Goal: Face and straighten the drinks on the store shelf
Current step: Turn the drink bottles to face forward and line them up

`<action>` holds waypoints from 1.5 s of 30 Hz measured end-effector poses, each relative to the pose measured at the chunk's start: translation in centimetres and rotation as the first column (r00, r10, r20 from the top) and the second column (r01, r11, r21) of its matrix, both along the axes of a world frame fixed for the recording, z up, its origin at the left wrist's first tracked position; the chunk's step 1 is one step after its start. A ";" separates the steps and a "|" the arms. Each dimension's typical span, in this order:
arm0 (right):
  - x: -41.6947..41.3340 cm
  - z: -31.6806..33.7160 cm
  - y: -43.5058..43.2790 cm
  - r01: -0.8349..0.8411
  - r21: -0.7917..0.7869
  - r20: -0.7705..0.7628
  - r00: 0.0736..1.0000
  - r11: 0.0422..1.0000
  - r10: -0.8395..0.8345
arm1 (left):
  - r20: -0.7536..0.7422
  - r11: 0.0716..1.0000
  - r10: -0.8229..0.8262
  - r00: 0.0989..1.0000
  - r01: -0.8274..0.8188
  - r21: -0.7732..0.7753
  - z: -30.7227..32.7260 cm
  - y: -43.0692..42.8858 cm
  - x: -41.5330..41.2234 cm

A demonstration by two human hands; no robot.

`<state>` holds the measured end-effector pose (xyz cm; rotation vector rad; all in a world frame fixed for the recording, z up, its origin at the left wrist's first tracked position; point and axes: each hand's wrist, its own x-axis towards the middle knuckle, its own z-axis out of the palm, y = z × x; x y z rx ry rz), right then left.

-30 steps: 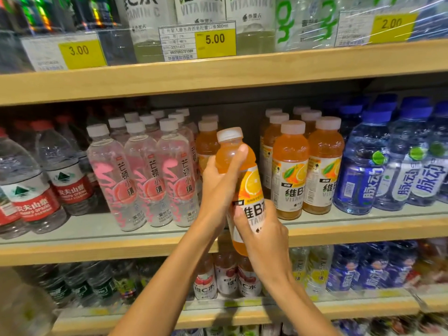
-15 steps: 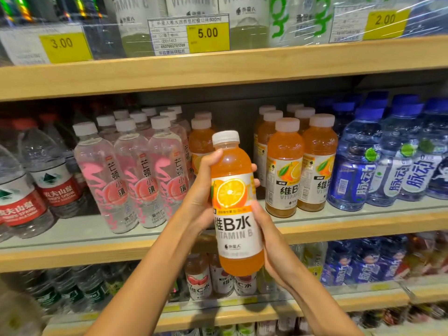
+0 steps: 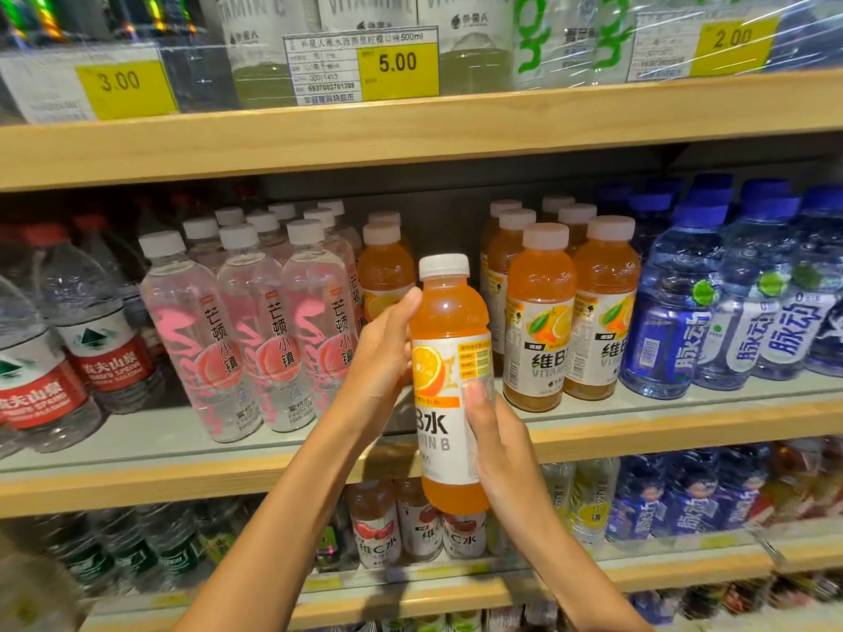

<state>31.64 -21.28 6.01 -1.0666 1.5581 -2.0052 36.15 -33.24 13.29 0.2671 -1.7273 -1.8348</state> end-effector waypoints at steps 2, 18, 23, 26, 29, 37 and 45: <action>0.2 0.3 0.1 0.112 0.009 -0.080 0.991 0.994 -0.111 | -0.004 0.991 0.104 0.995 -0.104 -0.081 0.3 0.7 0.1; -0.9 1.1 1.2 -0.322 -0.013 0.204 0.926 0.947 0.318 | -0.151 0.894 -0.223 0.963 0.263 0.364 1.7 0.8 0.0; -0.6 1.9 1.5 -0.650 -0.130 0.402 0.656 0.749 0.639 | -0.378 0.649 -0.517 0.768 0.639 0.412 1.7 -0.2 -0.1; 0.0 1.8 0.9 -0.598 -0.063 0.375 0.727 0.799 0.574 | -0.431 0.563 -0.587 0.685 0.728 0.391 1.5 -0.4 -0.1; 0.5 1.0 0.5 -0.494 0.007 0.329 0.822 0.870 0.464 | -0.426 0.565 -0.583 0.692 0.722 0.399 0.9 -0.6 -0.1; -0.6 0.4 0.7 -0.263 0.020 0.084 0.962 0.965 0.260 | 0.007 0.980 -0.099 0.995 0.097 0.174 -1.7 -0.6 1.3; -4.6 0.6 -2.0 0.120 0.066 -0.197 0.975 0.991 -0.105 | -0.085 0.293 0.314 0.946 -0.181 -0.939 -9.0 -1.9 4.2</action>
